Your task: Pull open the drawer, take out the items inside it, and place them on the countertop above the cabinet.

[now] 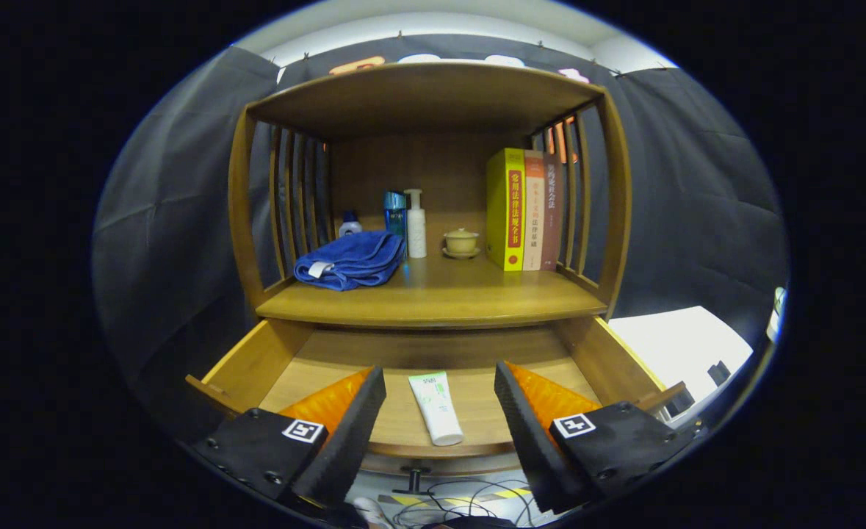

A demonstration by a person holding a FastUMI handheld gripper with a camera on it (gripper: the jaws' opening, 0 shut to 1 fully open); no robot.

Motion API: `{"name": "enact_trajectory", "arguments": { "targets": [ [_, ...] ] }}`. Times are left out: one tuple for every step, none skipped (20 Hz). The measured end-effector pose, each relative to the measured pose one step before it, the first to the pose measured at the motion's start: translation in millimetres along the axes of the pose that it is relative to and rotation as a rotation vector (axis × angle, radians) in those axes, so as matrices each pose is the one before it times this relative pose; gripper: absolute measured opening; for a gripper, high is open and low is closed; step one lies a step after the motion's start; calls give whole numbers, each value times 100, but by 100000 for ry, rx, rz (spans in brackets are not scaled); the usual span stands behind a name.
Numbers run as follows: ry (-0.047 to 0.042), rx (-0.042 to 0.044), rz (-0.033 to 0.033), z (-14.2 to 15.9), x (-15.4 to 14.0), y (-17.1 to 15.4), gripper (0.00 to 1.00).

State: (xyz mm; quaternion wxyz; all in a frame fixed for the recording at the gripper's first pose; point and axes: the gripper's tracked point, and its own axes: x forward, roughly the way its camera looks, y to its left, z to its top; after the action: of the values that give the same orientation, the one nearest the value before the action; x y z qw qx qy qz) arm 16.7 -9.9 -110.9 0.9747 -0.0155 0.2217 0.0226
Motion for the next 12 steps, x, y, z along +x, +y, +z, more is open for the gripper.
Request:
{"name": "enact_trajectory", "arguments": {
  "targets": [
    [3609,1746,13,5,1036,-157,97],
    [2459,728,170,365,996,-163,97],
    [2562,-897,425,260,881,28,97],
    [2798,-2240,268,215,942,-120,97],
    [2934,-1799,-96,4,883,-116,97],
    [3214,-271,1246,-82,833,178,97],
    [3816,1017,811,-363,923,129,98],
    [4551,1178,1496,-362,1000,317,98],
    [4988,-1063,-584,-560,846,-233,98],
    [3102,-1178,296,-141,906,-41,98],
    [4091,5,-747,-310,626,-226,98],
    [3022,-596,141,-202,774,72,98]
  ]
}}
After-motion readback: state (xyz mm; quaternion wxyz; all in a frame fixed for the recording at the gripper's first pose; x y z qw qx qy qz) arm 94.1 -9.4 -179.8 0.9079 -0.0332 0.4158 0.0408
